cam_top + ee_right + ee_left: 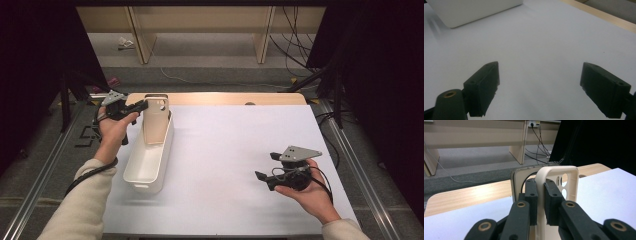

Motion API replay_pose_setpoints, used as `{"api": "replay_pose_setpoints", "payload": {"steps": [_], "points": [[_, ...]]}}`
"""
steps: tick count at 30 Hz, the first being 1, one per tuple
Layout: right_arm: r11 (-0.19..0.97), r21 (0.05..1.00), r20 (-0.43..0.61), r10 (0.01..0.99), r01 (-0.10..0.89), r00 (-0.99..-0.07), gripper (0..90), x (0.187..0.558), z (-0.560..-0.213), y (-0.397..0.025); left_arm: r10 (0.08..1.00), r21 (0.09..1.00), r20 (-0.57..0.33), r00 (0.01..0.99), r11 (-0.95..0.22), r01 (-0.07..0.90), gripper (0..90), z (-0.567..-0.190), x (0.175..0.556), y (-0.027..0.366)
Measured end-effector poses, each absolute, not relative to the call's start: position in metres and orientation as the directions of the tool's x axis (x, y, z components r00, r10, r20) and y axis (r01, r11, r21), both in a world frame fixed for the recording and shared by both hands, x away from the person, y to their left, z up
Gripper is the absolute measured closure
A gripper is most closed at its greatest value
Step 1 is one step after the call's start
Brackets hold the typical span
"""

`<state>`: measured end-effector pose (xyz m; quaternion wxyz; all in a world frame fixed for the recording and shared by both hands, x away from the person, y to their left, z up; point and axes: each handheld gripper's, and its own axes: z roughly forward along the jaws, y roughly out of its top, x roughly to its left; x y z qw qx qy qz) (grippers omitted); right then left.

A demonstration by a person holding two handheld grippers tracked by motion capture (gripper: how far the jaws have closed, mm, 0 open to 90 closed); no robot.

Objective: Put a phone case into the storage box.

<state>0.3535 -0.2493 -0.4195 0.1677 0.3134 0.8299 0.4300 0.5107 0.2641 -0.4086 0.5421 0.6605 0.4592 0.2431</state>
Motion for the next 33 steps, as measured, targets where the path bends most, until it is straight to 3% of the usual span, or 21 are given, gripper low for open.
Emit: {"api": "replay_pose_setpoints", "payload": {"steps": [33], "points": [[0.432,0.819,-0.006,0.664,0.377,-0.748,16.7,0.354,-0.42,-0.249,0.878,0.925,-0.168,0.447,-0.016,0.38,81.0,-0.414,0.521,0.265]]}}
